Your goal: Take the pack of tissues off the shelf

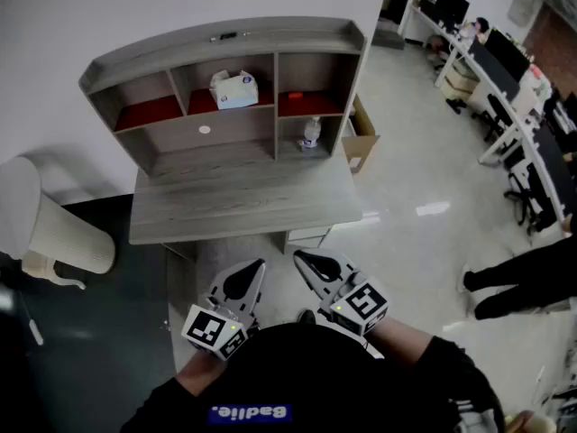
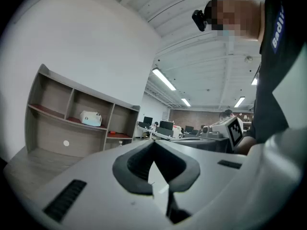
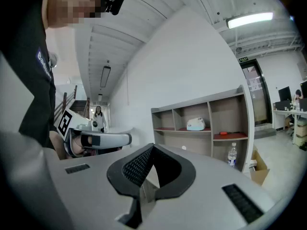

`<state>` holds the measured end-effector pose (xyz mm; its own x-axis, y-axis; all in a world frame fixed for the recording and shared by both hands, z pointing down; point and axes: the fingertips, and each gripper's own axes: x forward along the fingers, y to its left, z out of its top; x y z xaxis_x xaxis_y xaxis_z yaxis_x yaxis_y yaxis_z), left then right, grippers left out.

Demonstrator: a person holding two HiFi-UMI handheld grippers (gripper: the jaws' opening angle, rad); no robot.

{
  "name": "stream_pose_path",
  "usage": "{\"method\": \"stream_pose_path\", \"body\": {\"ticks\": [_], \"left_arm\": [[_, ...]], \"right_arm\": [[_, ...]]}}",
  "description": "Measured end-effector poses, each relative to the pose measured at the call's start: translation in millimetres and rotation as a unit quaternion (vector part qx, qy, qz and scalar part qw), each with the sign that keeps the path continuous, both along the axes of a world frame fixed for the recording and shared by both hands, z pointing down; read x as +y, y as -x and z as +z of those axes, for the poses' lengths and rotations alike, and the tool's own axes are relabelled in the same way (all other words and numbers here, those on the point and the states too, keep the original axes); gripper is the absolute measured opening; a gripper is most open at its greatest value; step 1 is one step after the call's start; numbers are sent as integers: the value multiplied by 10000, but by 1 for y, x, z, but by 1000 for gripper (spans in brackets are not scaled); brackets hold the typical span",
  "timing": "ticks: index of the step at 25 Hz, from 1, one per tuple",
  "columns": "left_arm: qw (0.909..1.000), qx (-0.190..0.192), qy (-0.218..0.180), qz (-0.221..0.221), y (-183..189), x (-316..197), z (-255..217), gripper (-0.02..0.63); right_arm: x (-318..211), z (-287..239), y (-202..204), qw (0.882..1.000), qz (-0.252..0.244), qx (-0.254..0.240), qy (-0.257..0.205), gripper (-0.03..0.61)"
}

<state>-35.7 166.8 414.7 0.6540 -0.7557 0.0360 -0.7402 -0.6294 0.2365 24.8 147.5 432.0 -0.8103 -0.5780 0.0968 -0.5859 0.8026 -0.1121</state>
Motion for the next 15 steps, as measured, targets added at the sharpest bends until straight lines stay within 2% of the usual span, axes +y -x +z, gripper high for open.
{"method": "stream_pose_path", "body": {"ticks": [15], "left_arm": [[10000, -16, -18, -10, 3, -7, 0, 2]], "right_arm": [[-7, -1, 5, 10000, -26, -17, -22, 29]]}}
